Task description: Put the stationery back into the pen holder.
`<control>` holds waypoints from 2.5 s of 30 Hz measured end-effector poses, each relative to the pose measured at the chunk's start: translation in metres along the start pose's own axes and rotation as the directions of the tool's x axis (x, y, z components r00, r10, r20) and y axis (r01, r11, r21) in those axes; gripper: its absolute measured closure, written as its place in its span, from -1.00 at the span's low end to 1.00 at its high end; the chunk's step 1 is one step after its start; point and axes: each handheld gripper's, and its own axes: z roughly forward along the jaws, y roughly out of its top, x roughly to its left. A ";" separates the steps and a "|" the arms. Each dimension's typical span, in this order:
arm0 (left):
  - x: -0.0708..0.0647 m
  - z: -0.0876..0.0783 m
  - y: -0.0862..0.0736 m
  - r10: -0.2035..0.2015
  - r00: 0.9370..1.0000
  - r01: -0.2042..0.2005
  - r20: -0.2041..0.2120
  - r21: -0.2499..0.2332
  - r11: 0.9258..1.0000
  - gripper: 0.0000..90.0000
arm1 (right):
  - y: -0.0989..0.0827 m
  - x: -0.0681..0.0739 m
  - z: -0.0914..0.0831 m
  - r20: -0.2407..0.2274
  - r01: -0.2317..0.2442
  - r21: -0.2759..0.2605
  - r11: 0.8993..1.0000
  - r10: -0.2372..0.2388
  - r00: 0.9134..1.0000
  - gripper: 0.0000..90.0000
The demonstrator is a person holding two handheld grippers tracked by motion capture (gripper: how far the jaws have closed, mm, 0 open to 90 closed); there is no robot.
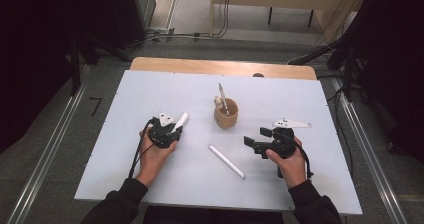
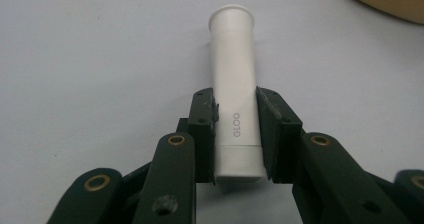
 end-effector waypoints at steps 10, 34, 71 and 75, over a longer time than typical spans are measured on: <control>0.003 0.000 0.000 -0.005 1.000 0.005 0.020 -0.002 1.000 0.61 | 0.000 0.000 0.000 0.000 -0.001 -0.001 1.000 0.001 1.000 -0.66; 0.003 -0.013 0.006 -0.053 0.993 0.059 0.103 -0.053 0.997 0.61 | 0.000 -0.001 0.000 -0.012 -0.013 -0.009 1.000 0.013 1.000 -0.66; -0.061 -0.047 0.015 0.050 0.950 -0.008 0.309 -0.137 0.991 0.61 | 0.005 0.013 0.007 -0.051 -0.012 -0.017 1.000 0.011 0.999 -0.67; -0.066 -0.045 0.017 0.056 0.947 -0.012 0.317 -0.141 0.990 0.61 | 0.006 0.015 0.009 -0.064 -0.020 -0.017 1.000 0.019 0.998 -0.67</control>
